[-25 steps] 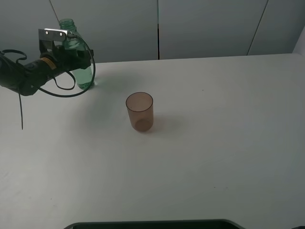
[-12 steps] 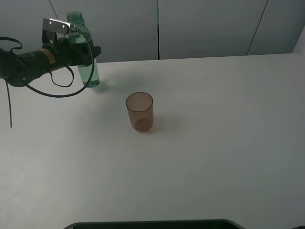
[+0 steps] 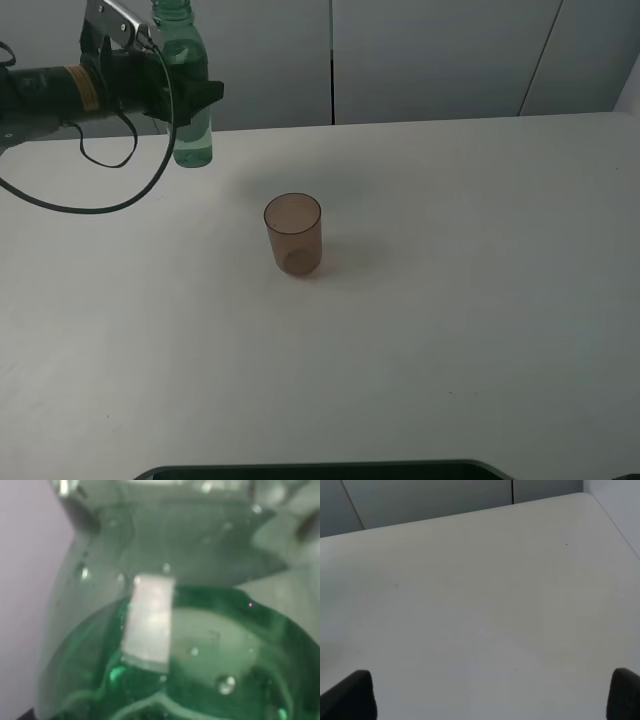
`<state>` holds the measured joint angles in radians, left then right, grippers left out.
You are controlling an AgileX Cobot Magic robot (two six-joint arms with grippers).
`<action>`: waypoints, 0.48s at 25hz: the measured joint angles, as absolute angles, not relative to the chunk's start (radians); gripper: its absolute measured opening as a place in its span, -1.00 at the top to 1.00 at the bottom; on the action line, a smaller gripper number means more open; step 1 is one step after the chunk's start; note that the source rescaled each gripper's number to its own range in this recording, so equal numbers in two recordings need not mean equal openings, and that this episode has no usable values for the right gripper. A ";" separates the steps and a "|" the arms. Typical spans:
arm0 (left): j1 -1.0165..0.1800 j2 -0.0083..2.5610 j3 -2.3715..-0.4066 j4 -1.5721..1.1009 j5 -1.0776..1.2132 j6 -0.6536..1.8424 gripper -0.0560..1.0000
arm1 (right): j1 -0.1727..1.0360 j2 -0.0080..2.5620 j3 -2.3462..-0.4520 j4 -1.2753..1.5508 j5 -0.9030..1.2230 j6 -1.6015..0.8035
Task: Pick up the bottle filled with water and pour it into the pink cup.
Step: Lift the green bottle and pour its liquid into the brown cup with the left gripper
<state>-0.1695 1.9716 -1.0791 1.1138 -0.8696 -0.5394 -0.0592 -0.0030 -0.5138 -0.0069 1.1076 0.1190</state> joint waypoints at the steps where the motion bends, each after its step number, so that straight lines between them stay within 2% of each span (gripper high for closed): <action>1: -0.170 1.964 -1.079 1.161 -0.878 -0.541 0.89 | -0.059 -0.003 -0.514 -0.007 1.108 0.119; 6: -0.185 1.936 -1.079 1.319 -0.872 -0.541 0.89 | -0.059 -0.003 -0.514 -0.007 1.108 0.119; 12: -0.295 1.934 -1.079 1.443 -0.698 -0.498 0.89 | -0.059 -0.003 -0.514 -0.007 1.108 0.119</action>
<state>-0.2948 1.9337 -1.0791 1.4434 -0.6977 -0.4978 -0.0592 -0.0030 -0.5138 -0.0069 1.1076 0.1190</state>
